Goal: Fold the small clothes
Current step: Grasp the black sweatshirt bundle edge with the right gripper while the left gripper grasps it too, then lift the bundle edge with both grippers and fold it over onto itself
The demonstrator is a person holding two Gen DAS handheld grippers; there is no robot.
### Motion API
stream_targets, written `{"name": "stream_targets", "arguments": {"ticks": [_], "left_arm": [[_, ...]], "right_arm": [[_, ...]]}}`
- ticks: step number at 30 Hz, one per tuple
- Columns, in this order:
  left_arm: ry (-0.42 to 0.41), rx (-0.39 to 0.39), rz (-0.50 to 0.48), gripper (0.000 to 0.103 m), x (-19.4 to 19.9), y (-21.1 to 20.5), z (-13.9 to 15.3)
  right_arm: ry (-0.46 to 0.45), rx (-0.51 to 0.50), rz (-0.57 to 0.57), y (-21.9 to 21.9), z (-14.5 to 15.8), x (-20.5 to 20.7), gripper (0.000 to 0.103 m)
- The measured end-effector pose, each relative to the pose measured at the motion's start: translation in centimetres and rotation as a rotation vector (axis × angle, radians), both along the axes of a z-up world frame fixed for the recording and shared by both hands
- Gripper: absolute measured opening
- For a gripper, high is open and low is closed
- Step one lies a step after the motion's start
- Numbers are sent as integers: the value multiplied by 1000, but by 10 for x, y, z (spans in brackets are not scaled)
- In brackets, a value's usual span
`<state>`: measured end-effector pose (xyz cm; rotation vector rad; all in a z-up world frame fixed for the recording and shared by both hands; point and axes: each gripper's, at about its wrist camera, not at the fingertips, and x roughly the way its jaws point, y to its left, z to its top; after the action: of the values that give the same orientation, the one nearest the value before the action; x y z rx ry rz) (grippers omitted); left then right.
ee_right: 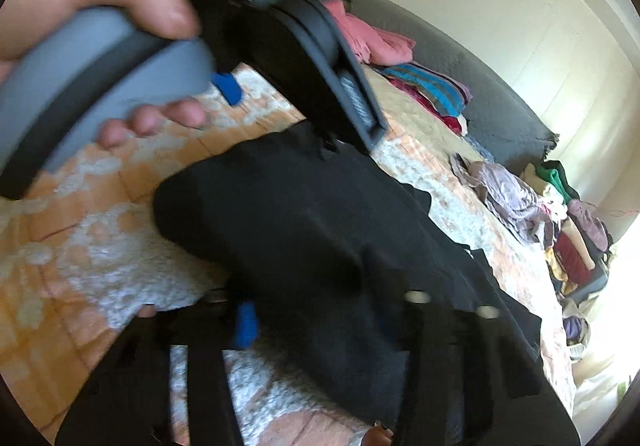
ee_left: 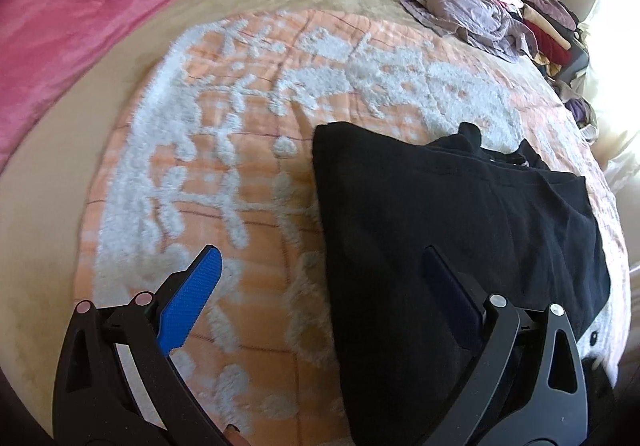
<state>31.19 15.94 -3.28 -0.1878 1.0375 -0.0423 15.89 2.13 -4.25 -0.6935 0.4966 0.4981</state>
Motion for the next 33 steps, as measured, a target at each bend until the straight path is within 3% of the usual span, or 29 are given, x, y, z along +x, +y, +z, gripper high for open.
{"name": "stream_targets", "arguments": {"ticks": [11,14,19,20,27,30,33], "left_arm": [[59,-64,-29,93,17,-18,-12],[72,-118,-30,93,18,-21,-13],[63,-137,-41,93,18,-29,-11],[62,-143,-48,91,18,-31,-10],[43,-178,-82,48,14,-43,-3],[31,-185,-94,35,12,-47,4],[13,-177,-105,29,8,-53,12]], "right_arm": [[-39,126,-39,-19,20,-10,16],[-41,151,-50,-23,23,-12,13],[-39,196,-74,-30,29,-15,11],[-38,201,-76,-31,30,-15,10],[-41,216,-86,-34,32,-18,8],[-40,237,-99,-40,37,-20,7],[-48,249,-106,-45,41,-23,7]]}}
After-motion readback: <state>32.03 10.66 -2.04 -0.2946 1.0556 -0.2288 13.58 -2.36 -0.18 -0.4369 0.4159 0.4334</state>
